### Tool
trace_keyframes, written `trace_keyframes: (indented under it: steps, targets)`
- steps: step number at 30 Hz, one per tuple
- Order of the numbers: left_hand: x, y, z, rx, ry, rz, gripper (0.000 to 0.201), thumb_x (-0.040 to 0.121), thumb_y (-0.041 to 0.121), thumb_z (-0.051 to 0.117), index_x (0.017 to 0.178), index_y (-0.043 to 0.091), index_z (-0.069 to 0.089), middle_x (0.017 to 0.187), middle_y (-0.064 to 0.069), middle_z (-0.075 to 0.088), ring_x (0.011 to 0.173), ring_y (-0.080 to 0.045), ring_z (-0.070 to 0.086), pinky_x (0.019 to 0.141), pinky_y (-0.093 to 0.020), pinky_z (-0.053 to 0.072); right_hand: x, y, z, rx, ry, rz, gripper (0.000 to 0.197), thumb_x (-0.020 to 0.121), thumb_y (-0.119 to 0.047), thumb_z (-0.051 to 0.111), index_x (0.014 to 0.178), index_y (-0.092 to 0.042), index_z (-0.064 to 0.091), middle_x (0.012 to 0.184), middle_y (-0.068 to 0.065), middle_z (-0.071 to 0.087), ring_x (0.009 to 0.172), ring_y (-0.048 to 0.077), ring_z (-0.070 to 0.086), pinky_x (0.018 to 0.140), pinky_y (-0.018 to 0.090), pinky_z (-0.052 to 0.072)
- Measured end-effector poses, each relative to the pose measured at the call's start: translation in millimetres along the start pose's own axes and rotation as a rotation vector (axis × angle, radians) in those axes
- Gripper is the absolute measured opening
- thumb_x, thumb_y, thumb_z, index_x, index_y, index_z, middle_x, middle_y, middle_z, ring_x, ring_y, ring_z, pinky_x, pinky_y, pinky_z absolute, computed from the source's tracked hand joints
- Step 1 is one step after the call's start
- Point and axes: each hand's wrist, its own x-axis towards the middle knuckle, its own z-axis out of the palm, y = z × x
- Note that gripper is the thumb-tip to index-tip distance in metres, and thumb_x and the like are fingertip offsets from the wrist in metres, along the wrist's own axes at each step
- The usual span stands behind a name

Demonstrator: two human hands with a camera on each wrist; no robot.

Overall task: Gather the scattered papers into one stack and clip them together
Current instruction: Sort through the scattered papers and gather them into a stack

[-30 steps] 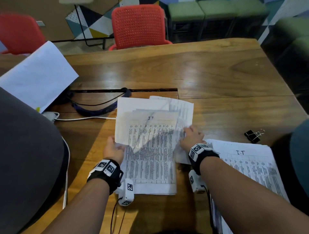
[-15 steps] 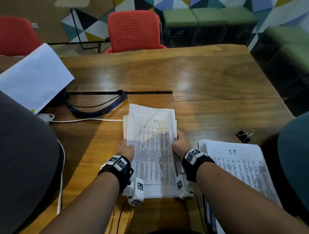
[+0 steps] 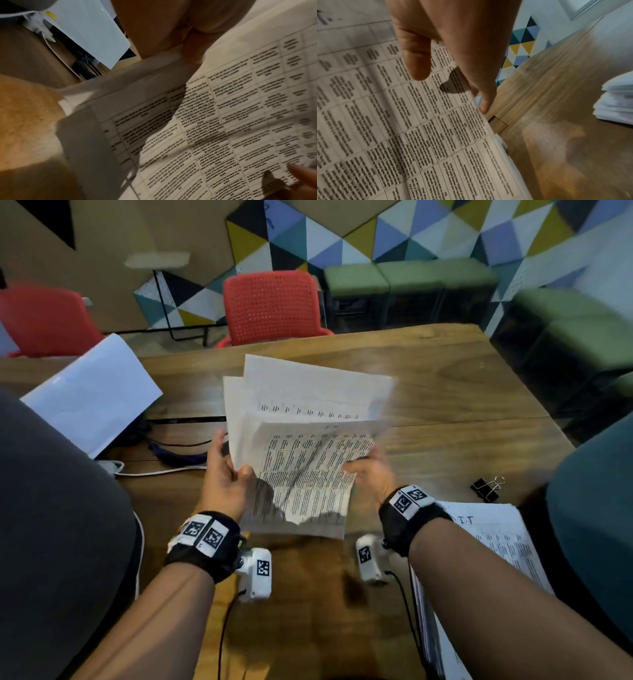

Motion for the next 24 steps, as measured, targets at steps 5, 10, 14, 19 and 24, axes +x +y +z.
trace_keyframes:
  steps: [5, 10, 14, 19, 24]
  targets:
    - [-3, 2, -7, -0.020, 0.032, -0.048, 0.047, 0.093, -0.006, 0.045, 0.113, 0.035, 0.054, 0.110, 0.001, 0.066, 0.107, -0.020, 0.060, 0.099, -0.051, 0.047, -18, -29, 2, 0.069, -0.040, -0.090, 0.046, 0.079, 0.013, 0.060, 0.120, -0.008, 0.053, 0.108, 0.001, 0.066, 0.104, 0.026, 0.062, 0.077, 0.034, 0.050]
    - [-13, 0, -5, -0.173, 0.022, -0.053, 0.046, 0.094, -0.004, 0.051, 0.124, 0.030, 0.047, 0.110, 0.018, 0.061, 0.103, 0.003, 0.057, 0.090, -0.025, 0.047, -31, -24, 17, 0.001, -0.085, -0.261, 0.061, 0.077, 0.005, 0.065, 0.125, -0.030, 0.054, 0.121, 0.006, 0.065, 0.113, 0.025, 0.062, 0.093, 0.048, 0.050]
    - [-20, -8, -8, -0.166, 0.030, -0.071, 0.056, 0.085, -0.012, 0.059, 0.119, 0.030, 0.042, 0.108, 0.013, 0.061, 0.099, 0.004, 0.054, 0.095, -0.031, 0.044, -35, -10, 20, -0.148, 0.002, -0.290, 0.074, 0.069, 0.012, 0.063, 0.115, -0.042, 0.045, 0.113, -0.005, 0.061, 0.101, 0.013, 0.061, 0.080, 0.039, 0.052]
    - [-20, -15, -7, -0.163, 0.050, -0.141, 0.063, 0.081, -0.015, 0.060, 0.118, 0.034, 0.045, 0.112, 0.005, 0.060, 0.104, -0.007, 0.056, 0.087, -0.030, 0.048, -37, -2, 22, -0.179, 0.047, -0.272, 0.075, 0.067, 0.021, 0.055, 0.121, -0.030, 0.044, 0.116, 0.000, 0.058, 0.101, 0.019, 0.061, 0.080, 0.043, 0.056]
    - [-18, -9, 2, -0.114, 0.114, -0.090, 0.040, 0.093, 0.011, 0.058, 0.131, 0.018, 0.049, 0.118, 0.000, 0.062, 0.111, -0.018, 0.059, 0.092, -0.033, 0.047, -51, -5, 31, -0.320, 0.122, -0.258, 0.061, 0.093, -0.001, 0.050, 0.139, -0.037, 0.035, 0.106, -0.010, 0.049, 0.100, 0.024, 0.058, 0.085, 0.047, 0.055]
